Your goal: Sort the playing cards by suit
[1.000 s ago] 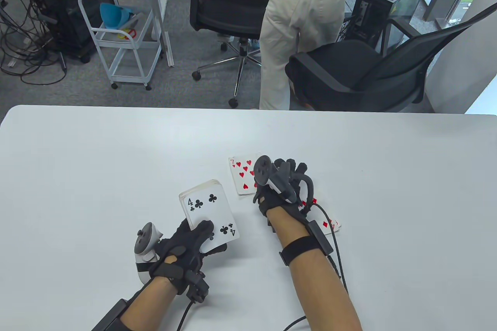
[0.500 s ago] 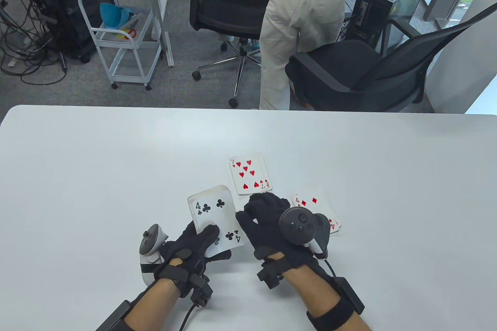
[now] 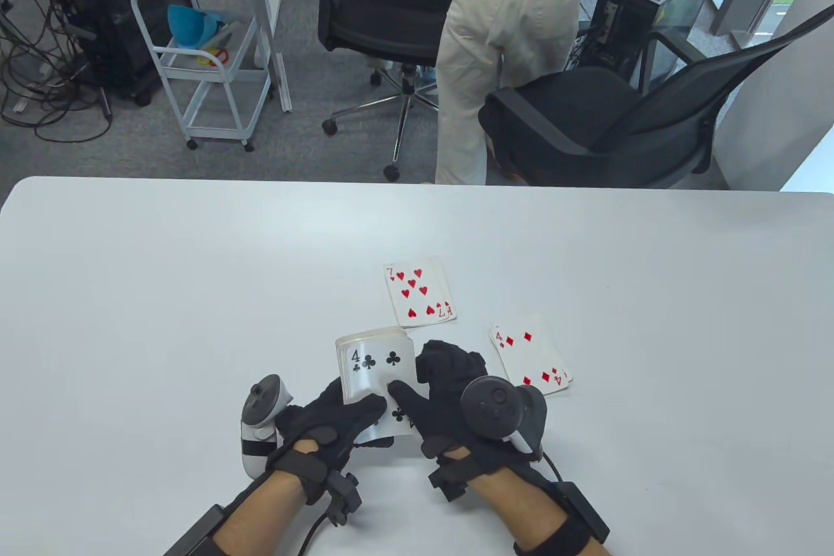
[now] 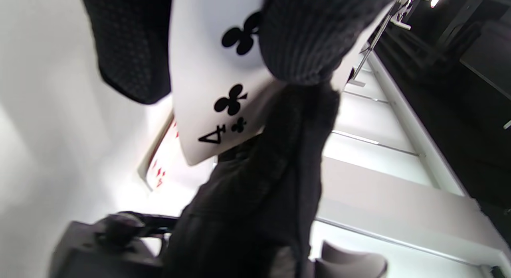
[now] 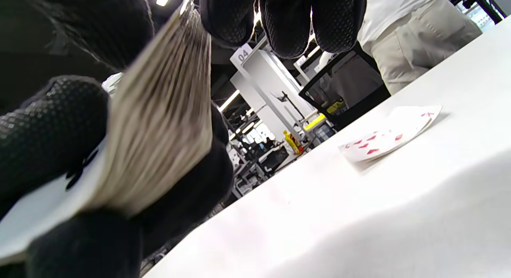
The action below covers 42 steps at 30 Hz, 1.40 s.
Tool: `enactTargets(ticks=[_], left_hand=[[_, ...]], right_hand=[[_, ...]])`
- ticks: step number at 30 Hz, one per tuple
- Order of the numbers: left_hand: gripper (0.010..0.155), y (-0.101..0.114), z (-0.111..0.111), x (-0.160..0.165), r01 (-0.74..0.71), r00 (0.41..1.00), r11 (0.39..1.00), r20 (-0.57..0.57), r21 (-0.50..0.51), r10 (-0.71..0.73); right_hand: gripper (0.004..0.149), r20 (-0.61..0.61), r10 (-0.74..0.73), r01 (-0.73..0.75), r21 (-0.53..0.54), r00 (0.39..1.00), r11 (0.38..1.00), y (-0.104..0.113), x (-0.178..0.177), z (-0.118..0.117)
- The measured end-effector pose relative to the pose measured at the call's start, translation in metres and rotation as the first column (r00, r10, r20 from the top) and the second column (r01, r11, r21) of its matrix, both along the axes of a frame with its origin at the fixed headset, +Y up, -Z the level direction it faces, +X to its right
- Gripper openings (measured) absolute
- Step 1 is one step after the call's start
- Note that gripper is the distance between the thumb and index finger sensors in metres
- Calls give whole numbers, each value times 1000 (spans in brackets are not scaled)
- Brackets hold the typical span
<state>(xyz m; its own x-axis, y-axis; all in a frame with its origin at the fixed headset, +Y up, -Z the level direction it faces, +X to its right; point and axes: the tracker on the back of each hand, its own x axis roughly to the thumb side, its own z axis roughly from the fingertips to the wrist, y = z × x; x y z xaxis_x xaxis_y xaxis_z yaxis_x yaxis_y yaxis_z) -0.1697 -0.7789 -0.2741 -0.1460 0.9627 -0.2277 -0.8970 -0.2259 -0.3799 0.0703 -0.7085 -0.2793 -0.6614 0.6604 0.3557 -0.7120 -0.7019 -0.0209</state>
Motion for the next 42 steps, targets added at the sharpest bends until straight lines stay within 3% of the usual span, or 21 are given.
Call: enactTargets(ticks=[10, 15, 20, 23, 24, 27, 30, 33, 37, 39, 42], left_hand=[[66, -2, 0, 0, -20, 1000, 999, 9, -27, 20], [66, 0, 0, 1, -61, 998, 997, 0, -43, 61], [65, 8, -3, -14, -73, 993, 997, -97, -22, 70], [64, 14, -7, -30, -79, 977, 997, -197, 12, 80], [64, 16, -9, -35, -103, 969, 995, -224, 13, 104], [64, 19, -11, -45, -142, 954, 990, -264, 22, 143], [64, 20, -11, -46, -148, 952, 989, -267, 24, 149], [64, 20, -11, -42, -148, 957, 989, -249, 22, 149], [64, 20, -10, -39, -147, 962, 989, -230, 20, 147], [64, 20, -10, -39, -146, 963, 989, -227, 19, 146], [64, 20, -9, -38, -147, 963, 989, -225, 18, 147]], right_hand=[[38, 22, -103, 102, 18, 994, 995, 4, 7, 0], [39, 42, -111, 111, 12, 993, 994, 3, 13, -3], [40, 113, -117, 116, 9, 987, 993, 4, 24, -10], [39, 157, -15, 14, 12, 987, 1000, 3, 28, -15], [39, 137, 42, -34, -61, 990, 998, 0, 27, -18], [38, -32, 200, -200, -291, 979, 936, -13, 16, -23], [37, -178, 299, -346, -378, 937, 858, -24, 0, -21], [36, -266, 434, -508, -381, 861, 773, -32, -18, -14], [41, -304, 520, -601, -352, 798, 717, -34, -27, -10], [42, -336, 492, -593, -364, 803, 719, -33, -27, -9], [39, -275, 499, -568, -335, 822, 751, -29, -25, -9]])
